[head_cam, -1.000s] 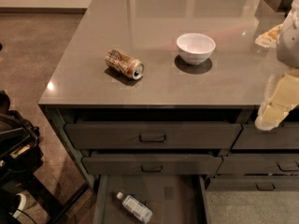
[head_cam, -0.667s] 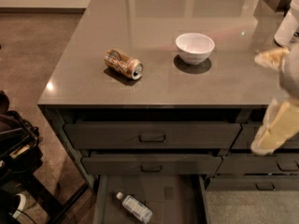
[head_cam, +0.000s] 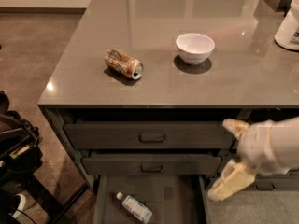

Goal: Pick blue plastic bottle from bottom drawer and place on counter

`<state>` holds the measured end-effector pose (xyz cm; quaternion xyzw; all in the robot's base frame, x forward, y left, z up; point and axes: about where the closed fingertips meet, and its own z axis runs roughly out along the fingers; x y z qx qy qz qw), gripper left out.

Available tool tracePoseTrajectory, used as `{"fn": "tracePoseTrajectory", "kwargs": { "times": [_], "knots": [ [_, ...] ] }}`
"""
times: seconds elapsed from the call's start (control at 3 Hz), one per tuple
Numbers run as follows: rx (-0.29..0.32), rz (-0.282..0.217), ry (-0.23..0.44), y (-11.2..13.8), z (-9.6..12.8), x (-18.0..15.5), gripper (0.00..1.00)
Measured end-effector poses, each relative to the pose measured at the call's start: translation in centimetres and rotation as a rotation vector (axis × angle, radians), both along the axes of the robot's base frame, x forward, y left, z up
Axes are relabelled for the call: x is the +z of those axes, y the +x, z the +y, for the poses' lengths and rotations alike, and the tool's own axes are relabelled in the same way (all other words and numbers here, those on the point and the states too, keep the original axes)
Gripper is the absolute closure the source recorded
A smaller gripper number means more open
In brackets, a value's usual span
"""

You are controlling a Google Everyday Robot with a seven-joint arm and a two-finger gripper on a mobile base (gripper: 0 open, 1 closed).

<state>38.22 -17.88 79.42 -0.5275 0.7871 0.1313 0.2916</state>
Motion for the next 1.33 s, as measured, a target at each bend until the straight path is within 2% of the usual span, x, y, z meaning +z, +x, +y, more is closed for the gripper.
{"fn": "tracePoseTrajectory", "kwargs": {
  "times": [0.33, 0.67, 1.0, 1.33],
  "knots": [
    [-0.032, 0.031, 0.010, -0.5, 0.1, -4.0, 0.00],
    [-0.044, 0.019, 0.007, -0.9, 0.2, -4.0, 0.00],
    [-0.075, 0.030, 0.092, -2.7, 1.5, -8.7, 0.00],
    [-0.098, 0.029, 0.185, -3.6, 4.1, -15.1, 0.00]
  ]
}}
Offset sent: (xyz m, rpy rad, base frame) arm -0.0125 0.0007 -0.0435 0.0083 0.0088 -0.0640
